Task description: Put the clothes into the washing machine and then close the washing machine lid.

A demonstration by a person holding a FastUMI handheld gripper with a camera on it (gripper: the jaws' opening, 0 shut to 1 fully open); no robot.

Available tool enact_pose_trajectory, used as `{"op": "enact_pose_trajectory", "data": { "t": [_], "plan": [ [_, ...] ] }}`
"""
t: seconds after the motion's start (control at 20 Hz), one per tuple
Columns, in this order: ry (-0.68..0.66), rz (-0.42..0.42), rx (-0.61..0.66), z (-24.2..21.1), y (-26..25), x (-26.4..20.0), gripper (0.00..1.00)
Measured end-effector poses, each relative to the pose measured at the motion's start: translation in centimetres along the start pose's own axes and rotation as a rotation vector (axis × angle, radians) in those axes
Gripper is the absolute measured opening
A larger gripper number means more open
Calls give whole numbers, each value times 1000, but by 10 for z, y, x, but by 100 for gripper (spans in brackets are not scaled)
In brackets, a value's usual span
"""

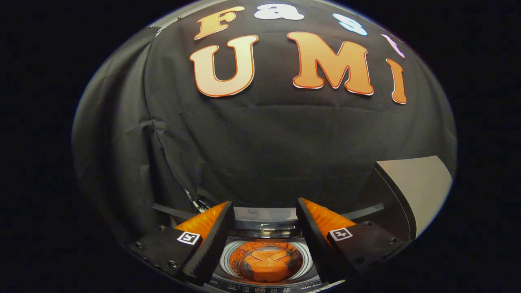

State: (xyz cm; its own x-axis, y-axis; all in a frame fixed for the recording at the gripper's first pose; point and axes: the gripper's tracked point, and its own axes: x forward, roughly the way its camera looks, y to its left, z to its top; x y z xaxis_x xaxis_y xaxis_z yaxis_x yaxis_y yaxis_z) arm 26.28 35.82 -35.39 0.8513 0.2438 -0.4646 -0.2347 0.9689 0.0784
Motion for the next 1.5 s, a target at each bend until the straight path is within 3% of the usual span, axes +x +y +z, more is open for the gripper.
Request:
{"op": "enact_pose_trajectory", "data": {
  "t": [0.65, 0.75, 0.95, 1.15, 1.3, 1.5],
  "plan": [
    [-47, -4, 3, -24, 0, -12, 99],
    [-16, -4, 11, -45, 2, -9, 99],
    [142, 5, 49, -128, -1, 8, 99],
    [231, 15, 70, -173, -1, 13, 98],
    [211, 32, 67, -158, 2, 2, 99],
    [89, 52, 21, -89, 2, -18, 98]
  ]
}}
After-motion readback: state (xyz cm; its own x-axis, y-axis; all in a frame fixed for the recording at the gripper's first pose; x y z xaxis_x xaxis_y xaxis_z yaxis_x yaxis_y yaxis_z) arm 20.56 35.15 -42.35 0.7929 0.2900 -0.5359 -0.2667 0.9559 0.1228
